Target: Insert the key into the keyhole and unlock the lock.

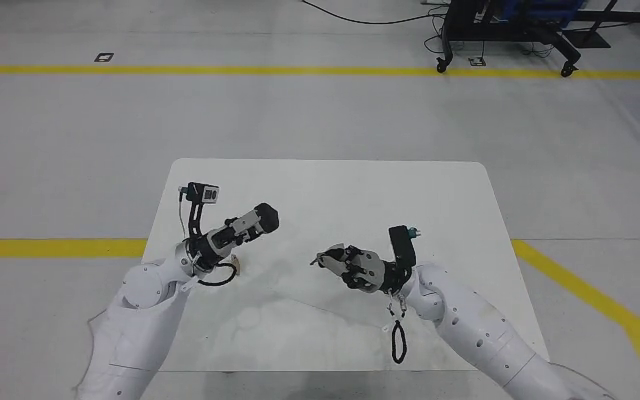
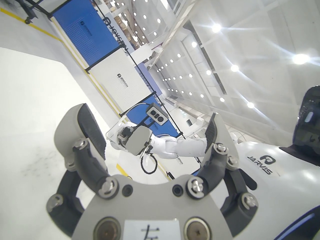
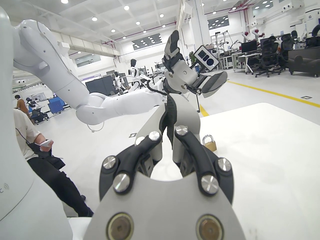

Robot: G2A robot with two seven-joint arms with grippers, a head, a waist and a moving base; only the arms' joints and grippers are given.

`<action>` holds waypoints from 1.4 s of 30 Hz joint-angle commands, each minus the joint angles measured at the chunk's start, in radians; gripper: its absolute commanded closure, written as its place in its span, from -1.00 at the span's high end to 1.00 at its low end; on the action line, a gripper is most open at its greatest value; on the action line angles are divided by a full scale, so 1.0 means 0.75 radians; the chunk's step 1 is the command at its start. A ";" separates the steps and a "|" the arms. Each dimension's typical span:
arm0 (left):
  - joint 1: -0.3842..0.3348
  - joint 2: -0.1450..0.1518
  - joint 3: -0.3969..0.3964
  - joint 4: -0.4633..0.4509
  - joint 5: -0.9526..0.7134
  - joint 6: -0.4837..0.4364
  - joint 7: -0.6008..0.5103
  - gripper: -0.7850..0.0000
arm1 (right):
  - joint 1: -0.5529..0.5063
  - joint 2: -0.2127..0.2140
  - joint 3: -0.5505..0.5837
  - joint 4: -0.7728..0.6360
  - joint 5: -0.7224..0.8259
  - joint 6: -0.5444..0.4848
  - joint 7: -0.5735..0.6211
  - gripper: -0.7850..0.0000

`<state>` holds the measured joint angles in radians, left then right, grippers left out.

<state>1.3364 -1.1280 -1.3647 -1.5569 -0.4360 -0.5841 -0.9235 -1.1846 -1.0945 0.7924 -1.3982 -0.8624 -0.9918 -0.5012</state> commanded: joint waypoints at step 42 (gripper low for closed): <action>-0.113 0.024 0.210 0.061 0.280 -0.157 -0.104 -1.00 | 0.055 -0.101 -0.003 0.159 0.610 -0.027 0.515 -1.00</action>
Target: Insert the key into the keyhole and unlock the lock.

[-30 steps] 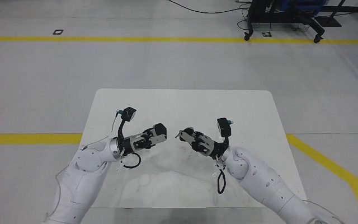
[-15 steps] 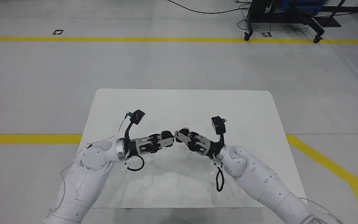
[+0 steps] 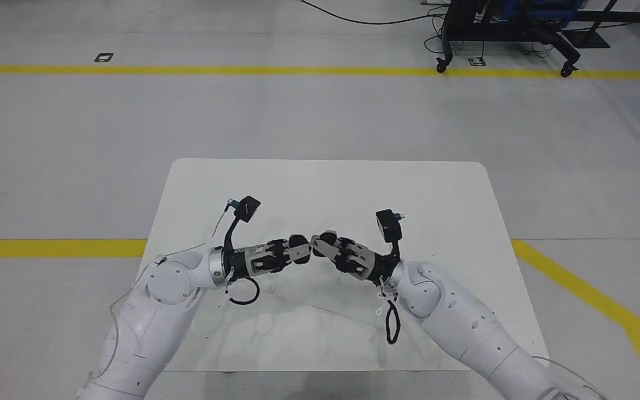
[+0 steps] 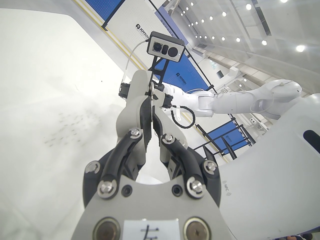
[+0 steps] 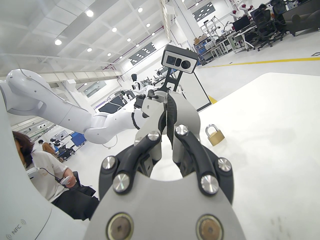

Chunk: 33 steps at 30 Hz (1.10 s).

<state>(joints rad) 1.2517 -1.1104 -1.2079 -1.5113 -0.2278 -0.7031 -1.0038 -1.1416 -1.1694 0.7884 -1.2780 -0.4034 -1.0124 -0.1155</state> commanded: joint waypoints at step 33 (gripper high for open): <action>0.046 0.035 -0.115 -0.119 0.149 0.036 0.123 -1.00 | -0.025 0.035 0.128 -0.099 -0.392 0.129 0.232 1.00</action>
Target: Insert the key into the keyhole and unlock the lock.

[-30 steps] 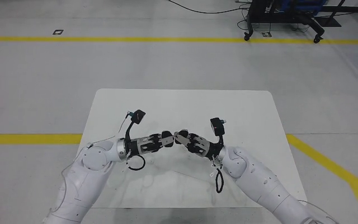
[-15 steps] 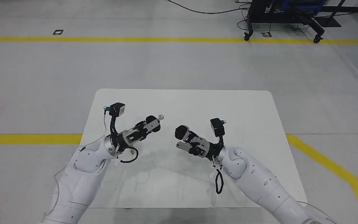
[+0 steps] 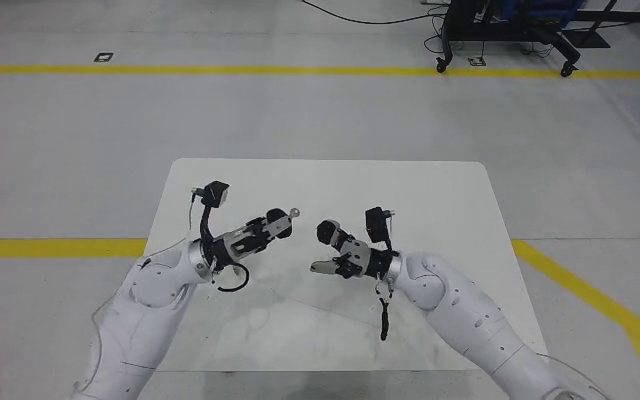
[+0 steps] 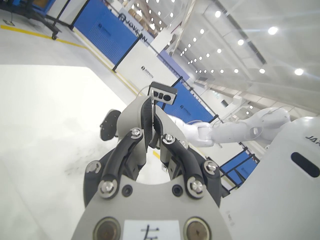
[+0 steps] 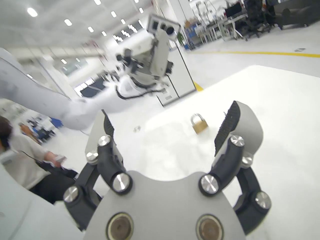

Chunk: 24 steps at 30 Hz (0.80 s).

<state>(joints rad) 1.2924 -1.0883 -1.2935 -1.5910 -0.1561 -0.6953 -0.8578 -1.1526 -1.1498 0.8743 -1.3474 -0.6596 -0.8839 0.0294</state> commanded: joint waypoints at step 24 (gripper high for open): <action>-0.113 0.032 0.217 -0.120 0.378 0.033 -0.322 -1.00 | -0.060 0.162 0.093 -0.114 0.600 -0.161 0.672 -0.33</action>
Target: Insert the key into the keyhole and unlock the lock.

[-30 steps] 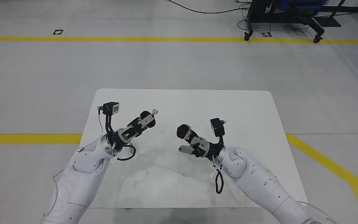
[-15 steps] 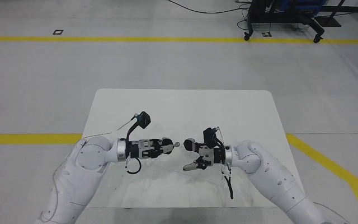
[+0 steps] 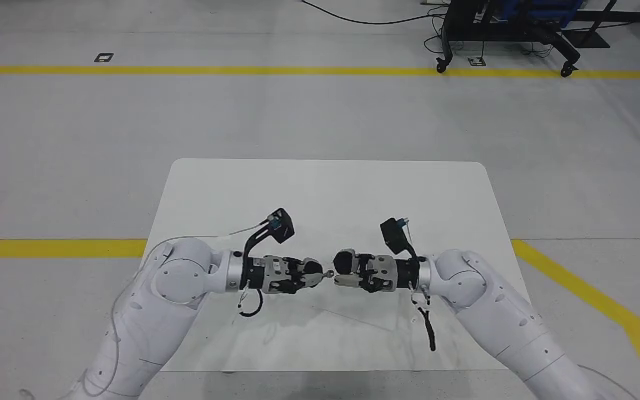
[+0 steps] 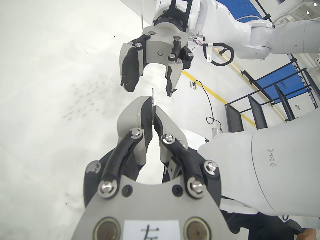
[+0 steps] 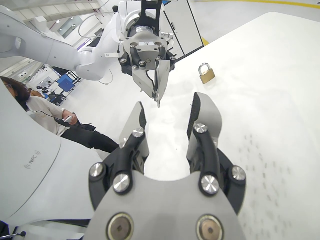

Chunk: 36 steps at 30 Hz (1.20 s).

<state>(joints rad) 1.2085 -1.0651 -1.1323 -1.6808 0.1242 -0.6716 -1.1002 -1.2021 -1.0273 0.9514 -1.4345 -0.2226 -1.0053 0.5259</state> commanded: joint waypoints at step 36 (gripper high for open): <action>-0.020 0.041 0.039 -0.033 0.138 -0.011 0.145 1.00 | 0.072 -0.014 -0.090 0.068 0.096 0.002 0.042 -1.00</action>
<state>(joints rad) 1.1926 -1.0352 -1.0980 -1.7004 0.2132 -0.6697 -1.0096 -1.1479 -1.0379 0.8832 -1.3847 -0.1501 -1.0019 0.5581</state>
